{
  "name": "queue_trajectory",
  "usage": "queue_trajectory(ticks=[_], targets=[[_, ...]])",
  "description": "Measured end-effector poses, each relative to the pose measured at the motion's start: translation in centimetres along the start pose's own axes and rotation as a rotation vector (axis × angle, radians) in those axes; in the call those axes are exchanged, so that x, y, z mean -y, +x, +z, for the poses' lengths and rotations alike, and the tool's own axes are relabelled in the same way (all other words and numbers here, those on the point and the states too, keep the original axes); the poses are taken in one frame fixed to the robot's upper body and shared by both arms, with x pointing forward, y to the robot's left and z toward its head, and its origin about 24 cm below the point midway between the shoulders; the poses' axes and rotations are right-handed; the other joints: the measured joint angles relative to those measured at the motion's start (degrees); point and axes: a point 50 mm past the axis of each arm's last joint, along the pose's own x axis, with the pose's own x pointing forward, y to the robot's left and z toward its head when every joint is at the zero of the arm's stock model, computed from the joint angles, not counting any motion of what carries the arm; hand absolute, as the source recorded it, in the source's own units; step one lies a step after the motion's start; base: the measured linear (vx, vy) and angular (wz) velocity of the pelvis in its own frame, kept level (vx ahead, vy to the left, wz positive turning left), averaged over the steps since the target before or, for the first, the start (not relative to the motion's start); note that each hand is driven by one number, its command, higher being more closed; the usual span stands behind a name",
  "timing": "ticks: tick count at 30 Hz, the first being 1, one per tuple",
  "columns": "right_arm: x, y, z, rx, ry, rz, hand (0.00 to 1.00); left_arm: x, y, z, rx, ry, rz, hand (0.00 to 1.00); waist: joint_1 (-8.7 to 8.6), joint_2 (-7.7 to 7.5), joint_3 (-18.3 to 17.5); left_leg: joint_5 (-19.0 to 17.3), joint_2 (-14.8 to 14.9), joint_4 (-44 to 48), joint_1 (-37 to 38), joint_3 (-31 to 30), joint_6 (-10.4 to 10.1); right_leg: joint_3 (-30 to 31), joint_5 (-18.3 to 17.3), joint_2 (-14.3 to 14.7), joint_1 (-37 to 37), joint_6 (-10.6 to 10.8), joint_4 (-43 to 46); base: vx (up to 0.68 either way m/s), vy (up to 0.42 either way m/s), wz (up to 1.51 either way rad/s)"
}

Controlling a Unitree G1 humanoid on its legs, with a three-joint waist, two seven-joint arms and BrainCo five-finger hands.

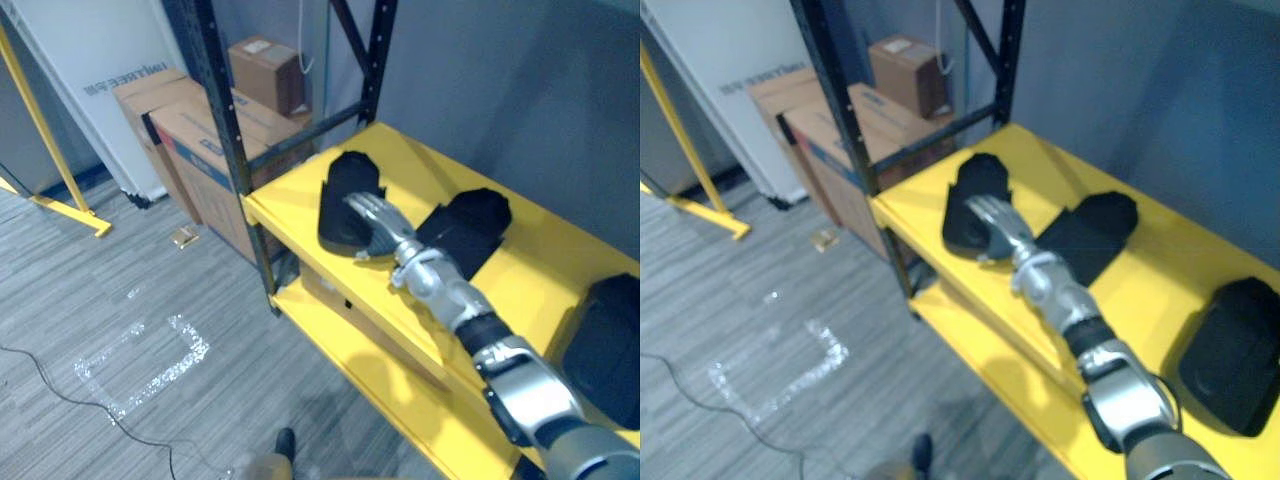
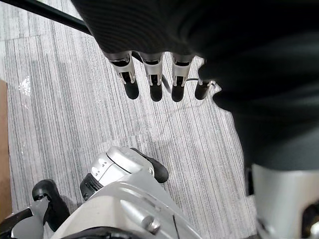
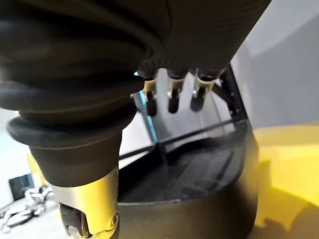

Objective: Walk over and take plastic housings, then place them on the shelf

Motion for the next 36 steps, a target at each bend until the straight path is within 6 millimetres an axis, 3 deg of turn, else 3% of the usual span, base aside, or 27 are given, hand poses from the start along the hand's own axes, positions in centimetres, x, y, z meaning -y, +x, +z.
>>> queue_trajectory(ticks=[13,14,36], targets=[[-0.3,0.1,-0.5,0.017,0.037,0.213,0.00,0.0,0.0,-0.1,-0.009,0.002,0.001,0.00,-0.03,0.57,0.35,0.05,-0.30,0.00,-0.03,-0.09,0.08,-0.07,0.00,-0.25,0.01,0.00,-0.01,0.00,0.000,0.00],[-0.3,0.0,-0.5,0.020,0.039,0.224,1.00,0.0,0.0,-0.1,-0.009,0.002,0.001,0.00,-0.03,0.57,0.35,0.05,-0.33,0.00,-0.03,-0.10,0.08,-0.09,0.00,-0.27,0.01,0.00,-0.01,0.00,0.000,0.00],[-1.3,0.0,0.3,0.082,0.047,0.286,1.00,0.1,0.0,-0.2,-0.012,0.000,0.001,0.00,0.20,0.57,0.35,0.46,-0.53,-0.02,-0.19,-0.40,0.30,-0.22,-0.01,-0.34,0.07,-0.01,-0.06,0.00,0.001,0.00]])
